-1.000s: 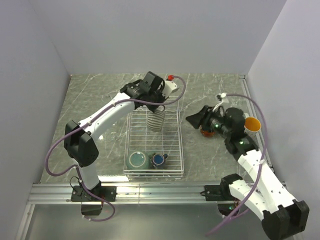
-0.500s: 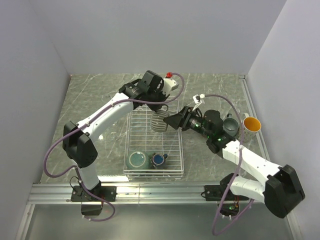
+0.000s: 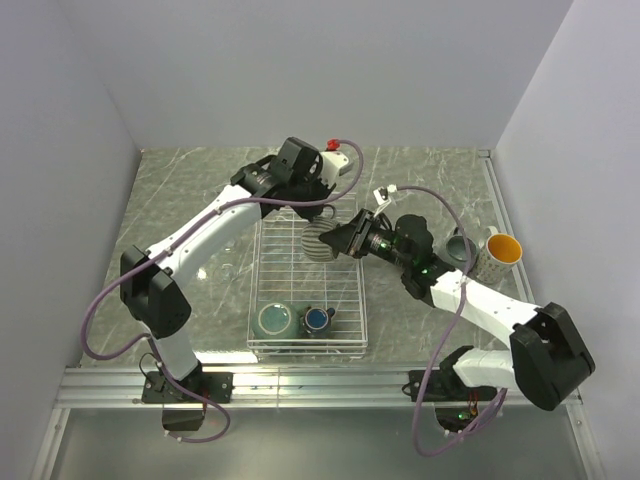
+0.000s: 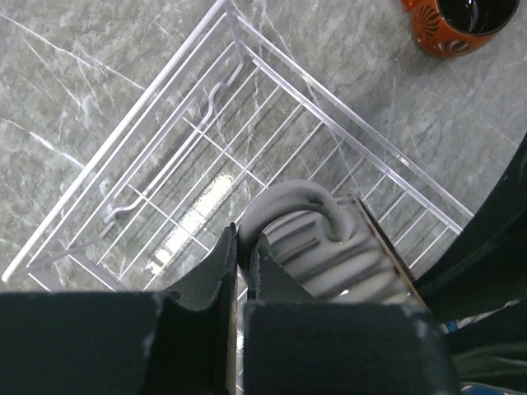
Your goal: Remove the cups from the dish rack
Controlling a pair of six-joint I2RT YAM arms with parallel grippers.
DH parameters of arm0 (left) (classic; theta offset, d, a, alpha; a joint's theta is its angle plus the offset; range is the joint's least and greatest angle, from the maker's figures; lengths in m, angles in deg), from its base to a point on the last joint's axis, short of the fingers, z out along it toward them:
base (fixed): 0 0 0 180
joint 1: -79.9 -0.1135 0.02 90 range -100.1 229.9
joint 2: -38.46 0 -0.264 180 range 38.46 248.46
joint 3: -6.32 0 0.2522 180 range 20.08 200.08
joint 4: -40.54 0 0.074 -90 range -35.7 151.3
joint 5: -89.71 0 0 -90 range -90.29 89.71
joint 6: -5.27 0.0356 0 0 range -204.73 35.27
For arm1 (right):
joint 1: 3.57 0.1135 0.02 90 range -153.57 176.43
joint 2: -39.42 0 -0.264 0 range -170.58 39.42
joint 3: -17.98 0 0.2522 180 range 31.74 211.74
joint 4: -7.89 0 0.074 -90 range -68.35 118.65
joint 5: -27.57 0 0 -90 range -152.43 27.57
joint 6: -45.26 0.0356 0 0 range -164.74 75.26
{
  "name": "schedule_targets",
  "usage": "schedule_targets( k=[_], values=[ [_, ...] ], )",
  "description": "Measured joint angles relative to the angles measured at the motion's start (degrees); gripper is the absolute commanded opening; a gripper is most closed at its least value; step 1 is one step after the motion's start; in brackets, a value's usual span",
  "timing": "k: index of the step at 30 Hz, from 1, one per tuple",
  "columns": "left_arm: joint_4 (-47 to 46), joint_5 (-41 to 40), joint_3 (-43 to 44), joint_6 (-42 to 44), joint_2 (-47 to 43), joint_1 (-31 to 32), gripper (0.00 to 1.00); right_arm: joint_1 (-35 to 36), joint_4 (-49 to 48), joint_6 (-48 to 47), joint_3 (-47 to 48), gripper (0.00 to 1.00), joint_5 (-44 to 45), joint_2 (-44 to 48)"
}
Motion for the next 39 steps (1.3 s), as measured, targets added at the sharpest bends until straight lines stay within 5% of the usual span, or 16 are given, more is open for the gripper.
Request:
schedule_targets(
  k=[4,8,13,16,26,34,39],
  values=[
    [-0.6,1.9,0.0,-1.1,0.0,-0.3,0.00,0.1,-0.9,0.7,0.5,0.00,-1.3,-0.8],
    [-1.1,3.3,0.0,-1.4,-0.6,-0.5,0.04,0.2,1.4,-0.6,1.3,0.00,-0.5,0.5],
    [-3.2,4.9,0.1,-1.4,-1.6,-0.5,0.68,1.0,12.1,-5.8,4.6,0.00,3.8,4.0],
    [-3.2,5.9,0.1,-1.8,-2.9,-0.4,0.78,0.8,20.1,-10.1,6.2,0.00,9.8,5.2],
    [-2.9,4.3,0.1,-1.3,-6.2,-0.2,0.81,-1.5,46.9,-20.6,12.7,0.00,26.3,12.2],
    [-3.6,1.2,-4.4,-0.1,-10.2,-0.2,0.80,-19.5,61.0,-20.3,6.1,0.00,23.2,18.9],
    [-3.9,1.2,-6.5,0.5,-10.8,-0.2,0.80,-22.5,65.9,-18.5,1.2,0.00,20.7,18.6]
  ],
)
